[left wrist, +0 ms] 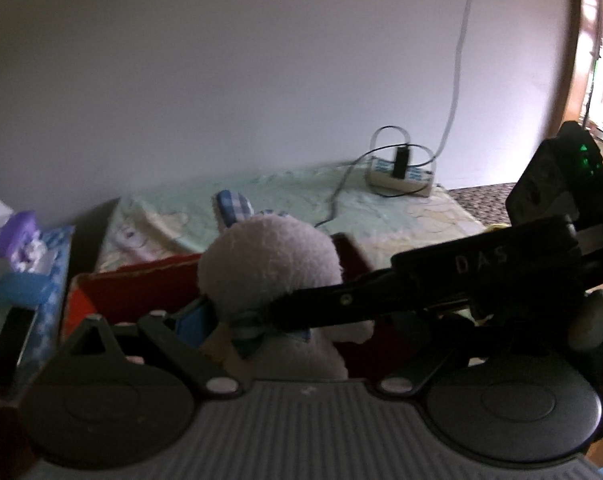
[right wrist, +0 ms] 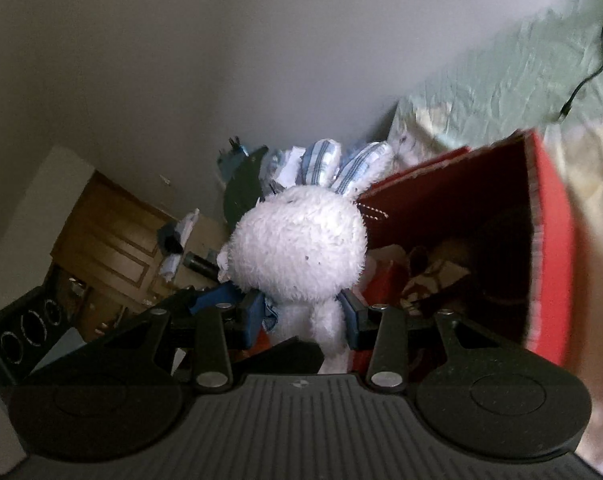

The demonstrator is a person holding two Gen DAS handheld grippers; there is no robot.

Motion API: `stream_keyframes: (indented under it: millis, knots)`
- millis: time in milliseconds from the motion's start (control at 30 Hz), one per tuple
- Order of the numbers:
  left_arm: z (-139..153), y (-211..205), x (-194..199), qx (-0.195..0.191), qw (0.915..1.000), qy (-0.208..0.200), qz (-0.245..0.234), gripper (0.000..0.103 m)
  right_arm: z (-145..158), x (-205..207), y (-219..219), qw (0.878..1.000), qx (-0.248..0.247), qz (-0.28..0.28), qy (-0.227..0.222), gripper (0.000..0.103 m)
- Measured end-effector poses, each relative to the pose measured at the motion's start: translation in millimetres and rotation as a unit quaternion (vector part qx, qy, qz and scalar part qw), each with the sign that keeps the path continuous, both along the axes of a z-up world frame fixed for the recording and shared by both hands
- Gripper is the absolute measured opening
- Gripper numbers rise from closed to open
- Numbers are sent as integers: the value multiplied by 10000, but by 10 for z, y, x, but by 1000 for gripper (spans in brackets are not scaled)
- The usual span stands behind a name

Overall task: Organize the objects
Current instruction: 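Carry the white bunny with the right tool over the red box, then lower the white bunny into the red box beside the teddy bear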

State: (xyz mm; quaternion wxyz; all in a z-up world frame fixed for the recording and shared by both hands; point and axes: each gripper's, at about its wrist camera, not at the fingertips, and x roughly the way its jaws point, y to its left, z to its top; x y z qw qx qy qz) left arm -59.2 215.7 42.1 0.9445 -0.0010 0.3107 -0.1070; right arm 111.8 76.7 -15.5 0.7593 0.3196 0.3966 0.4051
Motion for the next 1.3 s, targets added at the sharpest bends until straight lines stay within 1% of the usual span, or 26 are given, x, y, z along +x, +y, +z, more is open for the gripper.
stream_keyframes:
  millis: [133, 267, 400, 467, 567, 700, 767, 833, 1067, 1167, 1300]
  knots:
    - [-116, 273, 87, -120, 9996, 167, 188, 92, -46, 128, 244, 9995, -273, 113, 54, 44]
    - [-252, 462, 169, -198, 9987, 327, 339, 92, -118, 291, 452, 9982, -514, 245, 198, 44]
    - [-367, 604, 246, -216, 9978, 494, 386, 92, -267, 461, 632, 9955, -809, 289, 395, 44]
    - [-418, 657, 292, -224, 9974, 559, 392, 92, -339, 506, 693, 9946, -861, 293, 502, 44]
    - [-469, 731, 330, -251, 9967, 650, 411, 92, -362, 536, 754, 9936, -950, 288, 544, 44]
    - [-493, 781, 347, -344, 9964, 711, 319, 90, -405, 582, 798, 9912, -1159, 219, 593, 45]
    - [-497, 756, 330, -317, 9966, 716, 248, 91, -455, 610, 775, 9906, -1158, 161, 709, 49]
    - [-524, 730, 337, -267, 9966, 758, 191, 91, -488, 629, 755, 9899, -1147, 123, 818, 50]
    - [-586, 725, 379, -237, 9955, 910, 153, 91, -472, 597, 659, 9838, -1522, -22, 946, 49]
    - [-606, 749, 383, -279, 9949, 951, 166, 92, -517, 620, 624, 9832, -1449, -62, 1106, 48]
    - [-674, 749, 430, -255, 9937, 1060, 250, 92, -502, 611, 647, 9829, -1537, -120, 1007, 48]
